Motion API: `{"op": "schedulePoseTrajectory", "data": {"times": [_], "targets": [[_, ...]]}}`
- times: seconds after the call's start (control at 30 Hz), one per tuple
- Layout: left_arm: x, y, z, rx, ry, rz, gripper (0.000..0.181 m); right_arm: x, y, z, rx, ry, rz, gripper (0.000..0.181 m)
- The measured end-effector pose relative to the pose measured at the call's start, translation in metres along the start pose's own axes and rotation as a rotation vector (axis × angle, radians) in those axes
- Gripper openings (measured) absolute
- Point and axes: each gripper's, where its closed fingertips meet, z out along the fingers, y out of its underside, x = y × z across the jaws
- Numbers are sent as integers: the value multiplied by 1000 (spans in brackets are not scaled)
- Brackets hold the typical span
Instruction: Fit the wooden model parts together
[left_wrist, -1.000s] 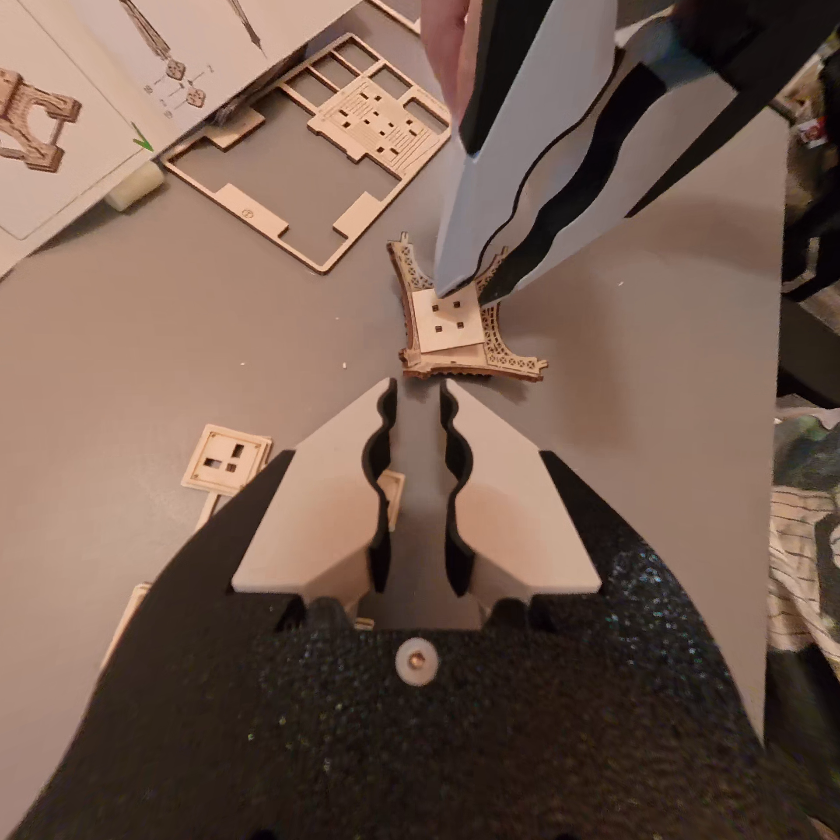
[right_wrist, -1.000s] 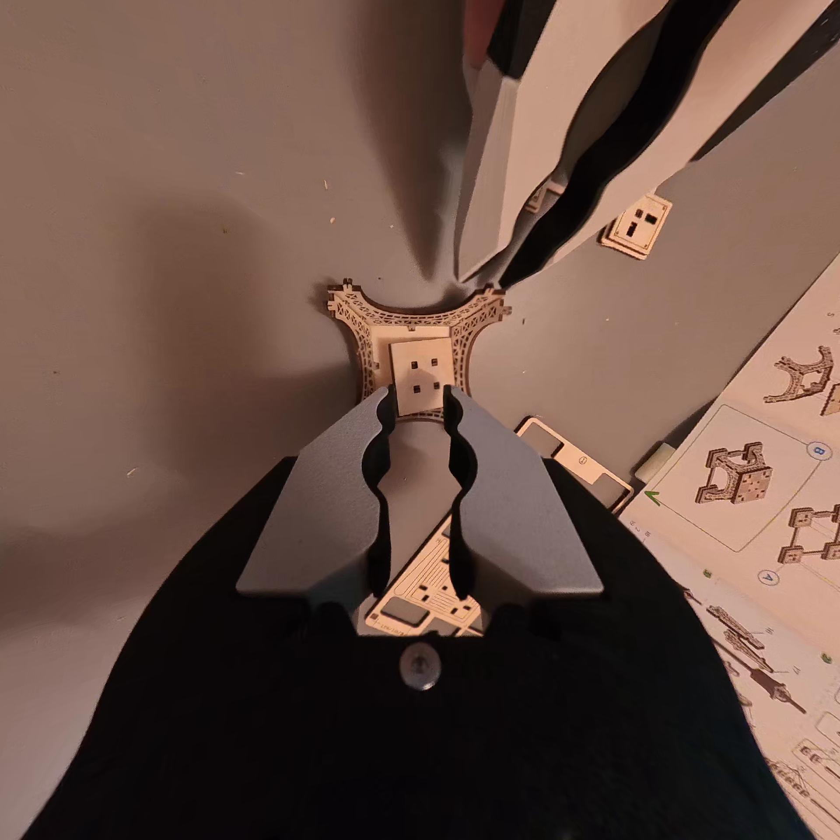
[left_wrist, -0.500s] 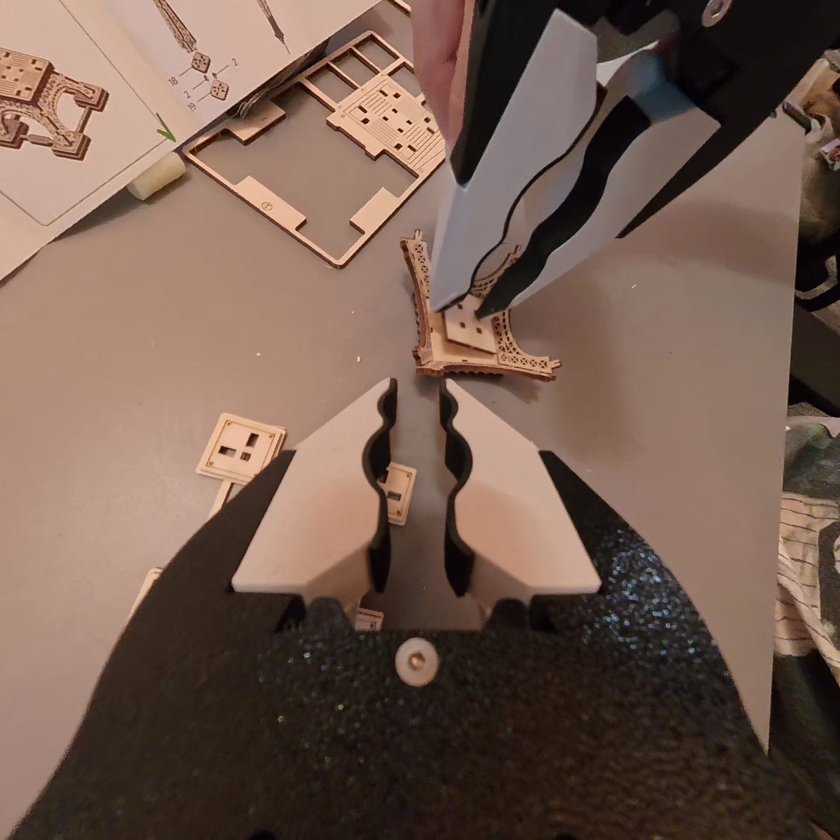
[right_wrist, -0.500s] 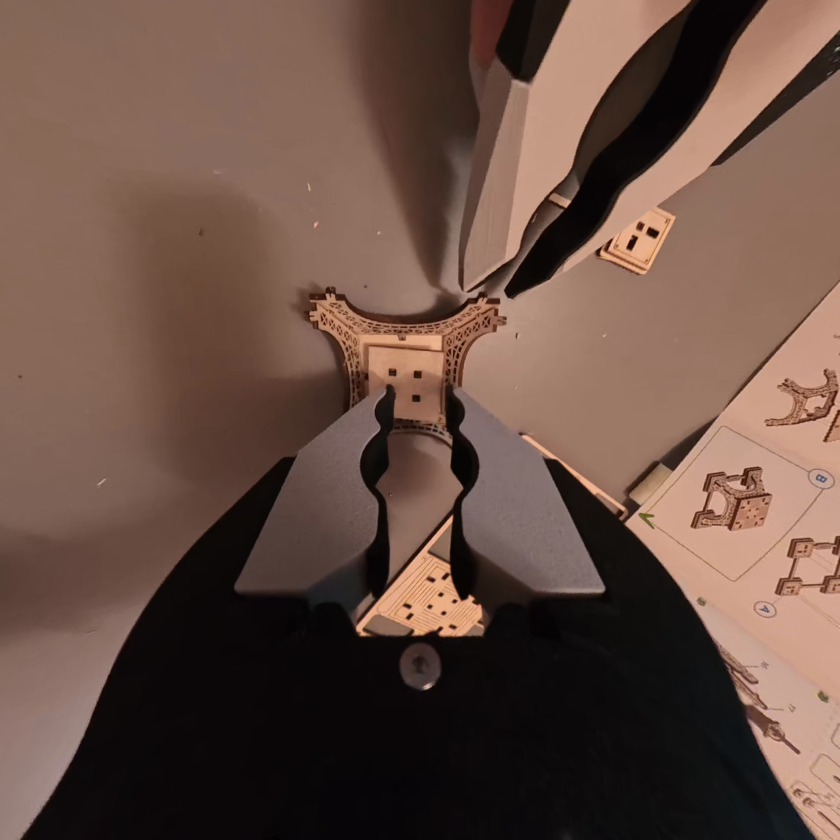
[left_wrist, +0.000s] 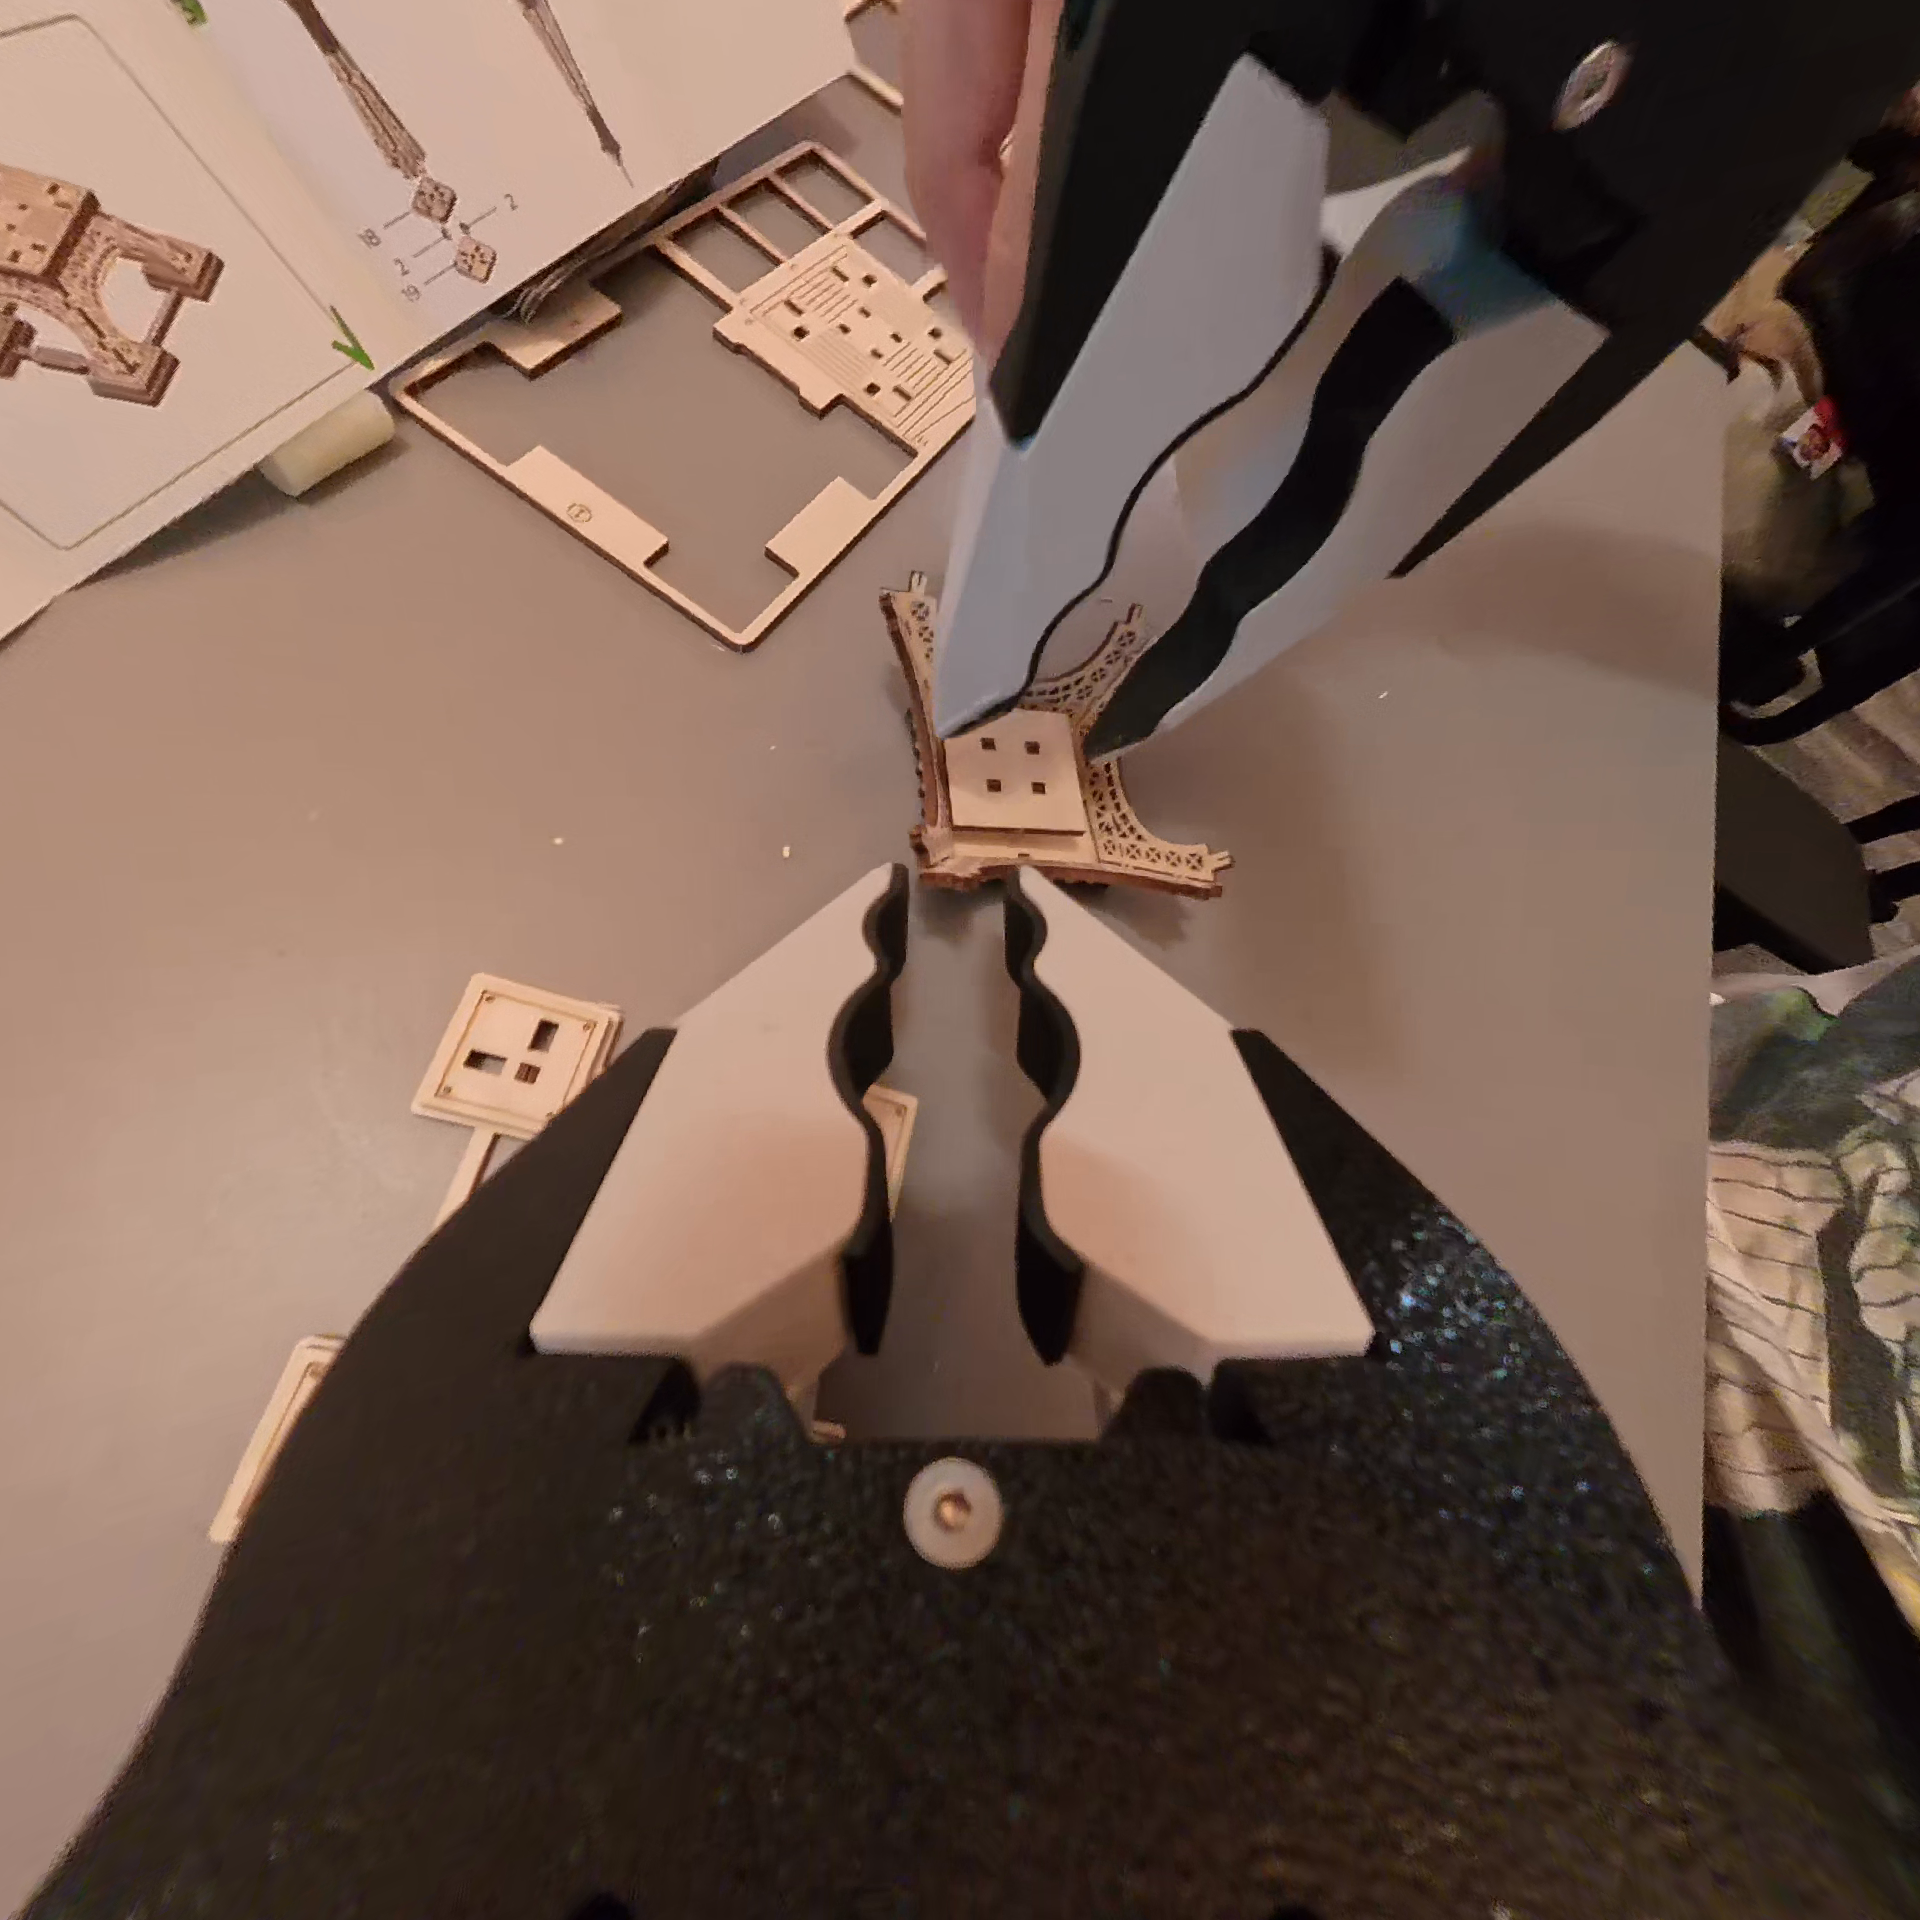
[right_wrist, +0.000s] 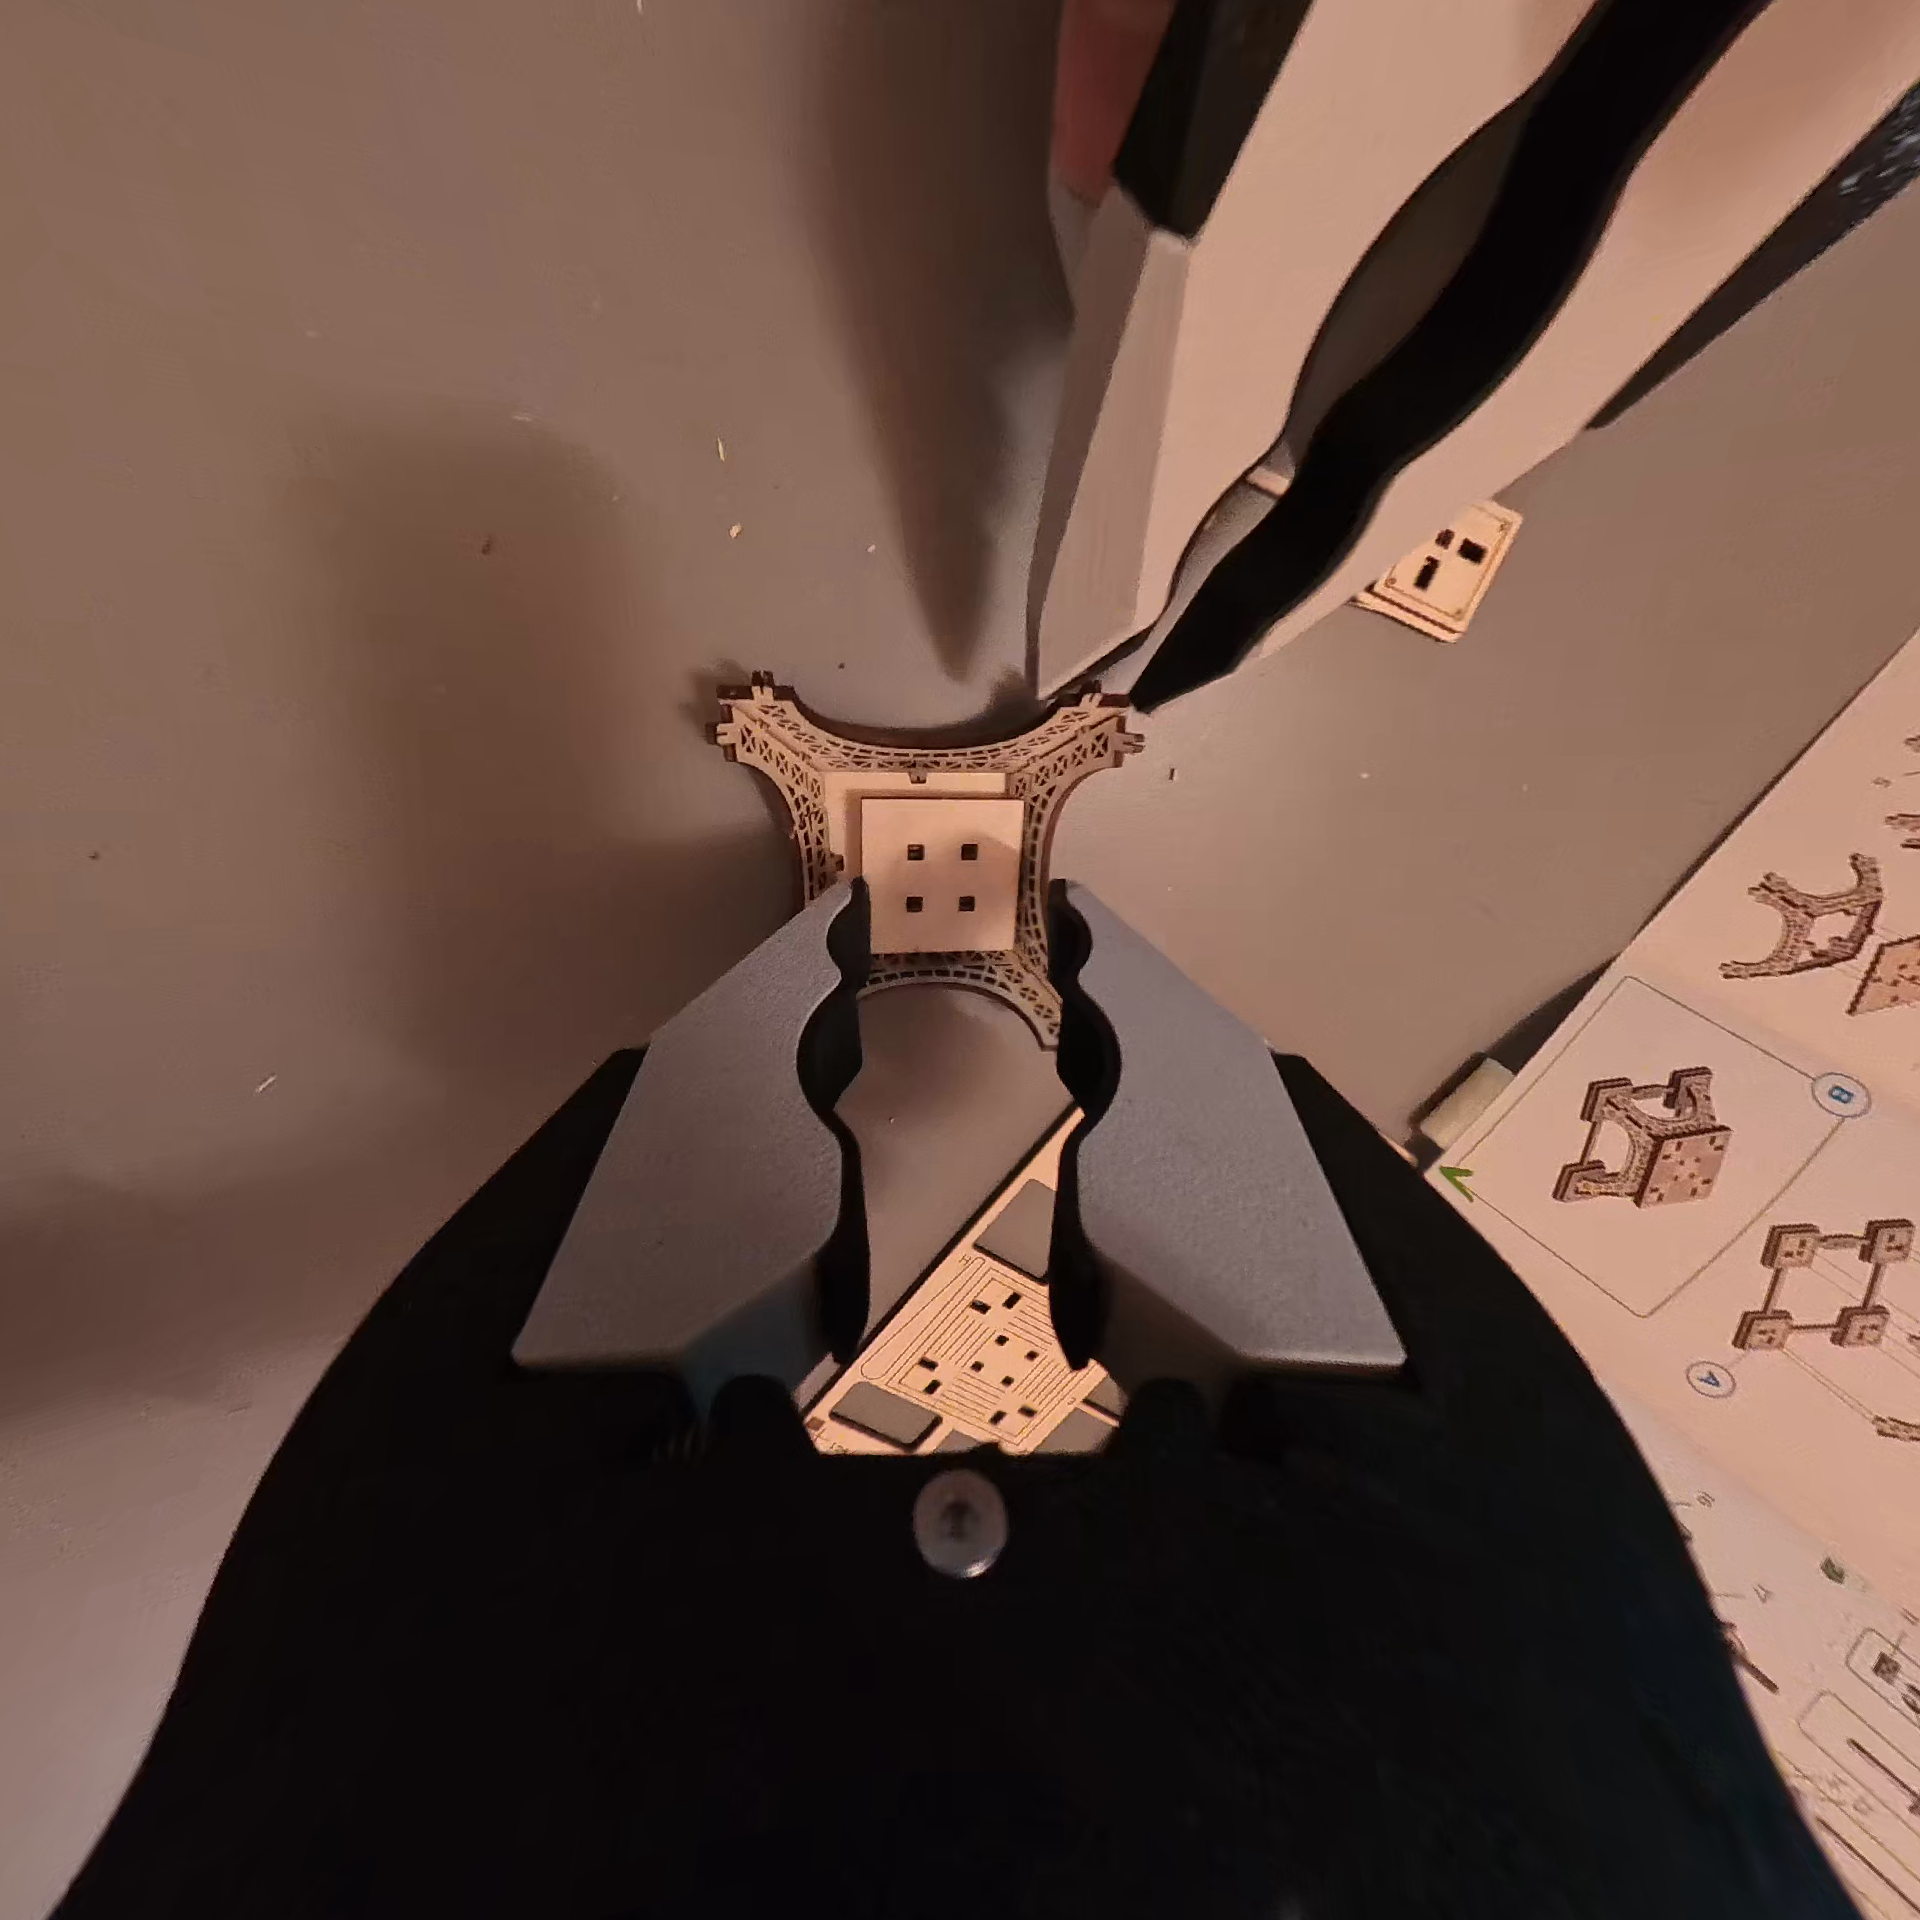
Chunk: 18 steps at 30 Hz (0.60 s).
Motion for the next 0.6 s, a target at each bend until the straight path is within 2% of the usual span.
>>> {"op": "schedulePoseTrajectory", "data": {"times": [0.3, 0.4, 0.6], "targets": [[-7, -1, -3, 16, -31, -17, 15, -3, 4, 10, -13, -5, -3, 22], [-6, -2, -3, 22, -28, -3, 15, 1, 7, 6, -28, 36, -14, 34], [-8, -1, -4, 17, -45, -2, 15, 1, 3, 5, -13, 26, -24, 32]]}}
